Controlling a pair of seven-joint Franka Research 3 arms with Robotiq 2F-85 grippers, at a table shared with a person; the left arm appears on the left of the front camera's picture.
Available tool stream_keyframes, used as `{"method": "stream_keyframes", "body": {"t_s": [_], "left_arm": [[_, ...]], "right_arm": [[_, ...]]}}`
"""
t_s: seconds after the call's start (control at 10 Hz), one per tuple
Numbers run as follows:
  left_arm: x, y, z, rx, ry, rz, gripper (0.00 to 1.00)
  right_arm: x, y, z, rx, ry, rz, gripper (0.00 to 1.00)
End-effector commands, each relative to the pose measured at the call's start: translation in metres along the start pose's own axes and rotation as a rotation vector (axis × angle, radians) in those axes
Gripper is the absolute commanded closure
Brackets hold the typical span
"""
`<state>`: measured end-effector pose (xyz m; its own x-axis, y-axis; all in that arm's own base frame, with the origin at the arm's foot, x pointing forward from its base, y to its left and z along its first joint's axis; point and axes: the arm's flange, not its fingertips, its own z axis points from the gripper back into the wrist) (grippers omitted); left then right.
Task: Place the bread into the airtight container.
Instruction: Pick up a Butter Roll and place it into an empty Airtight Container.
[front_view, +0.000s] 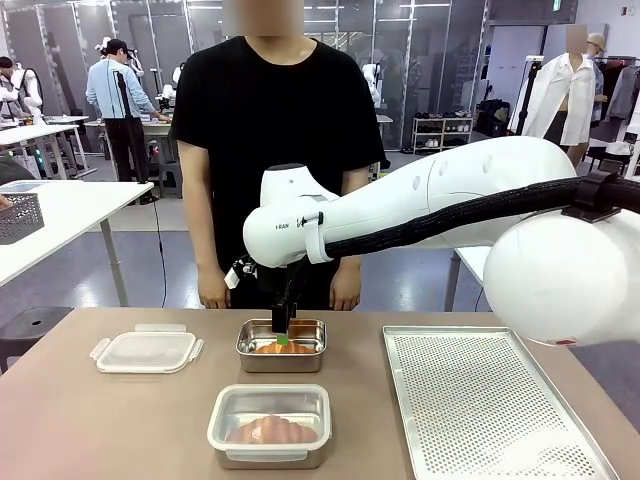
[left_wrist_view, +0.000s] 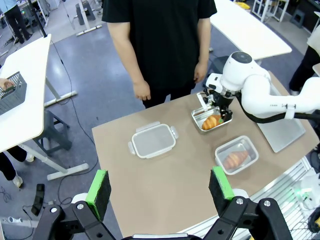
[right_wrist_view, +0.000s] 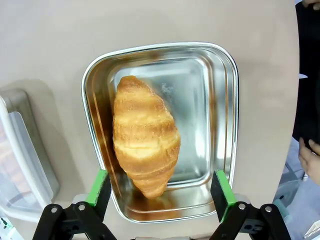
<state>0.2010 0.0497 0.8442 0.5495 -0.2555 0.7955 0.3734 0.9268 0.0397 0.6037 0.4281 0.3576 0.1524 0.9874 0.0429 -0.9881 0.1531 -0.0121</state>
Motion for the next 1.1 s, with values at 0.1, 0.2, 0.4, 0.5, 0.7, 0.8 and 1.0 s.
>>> {"method": "stream_keyframes", "body": {"t_s": [0.1,0.2,0.4,0.5,0.7,0.8,1.0], "left_arm": [[0.000,0.000,0.001,-0.003,-0.001,-0.003,0.00],[0.000,0.000,0.001,-0.003,-0.001,-0.003,0.00],[0.000,0.000,0.001,-0.003,-0.001,-0.003,0.00],[0.000,0.000,0.001,-0.003,-0.001,-0.003,0.00],[0.000,0.000,0.001,-0.003,-0.001,-0.003,0.00],[0.000,0.000,0.001,-0.003,-0.001,-0.003,0.00],[0.000,0.000,0.001,-0.003,-0.001,-0.003,0.00]], "right_arm": [[0.000,0.000,0.000,0.000,-0.001,-0.002,0.00],[0.000,0.000,0.000,0.000,-0.001,-0.002,0.00],[0.000,0.000,0.000,0.000,-0.001,-0.002,0.00],[0.000,0.000,0.000,0.000,-0.001,-0.002,0.00],[0.000,0.000,0.000,0.000,-0.001,-0.002,0.00],[0.000,0.000,0.000,0.000,-0.001,-0.002,0.00],[-0.021,-0.004,0.029,-0.013,0.000,-0.077,0.00]]}}
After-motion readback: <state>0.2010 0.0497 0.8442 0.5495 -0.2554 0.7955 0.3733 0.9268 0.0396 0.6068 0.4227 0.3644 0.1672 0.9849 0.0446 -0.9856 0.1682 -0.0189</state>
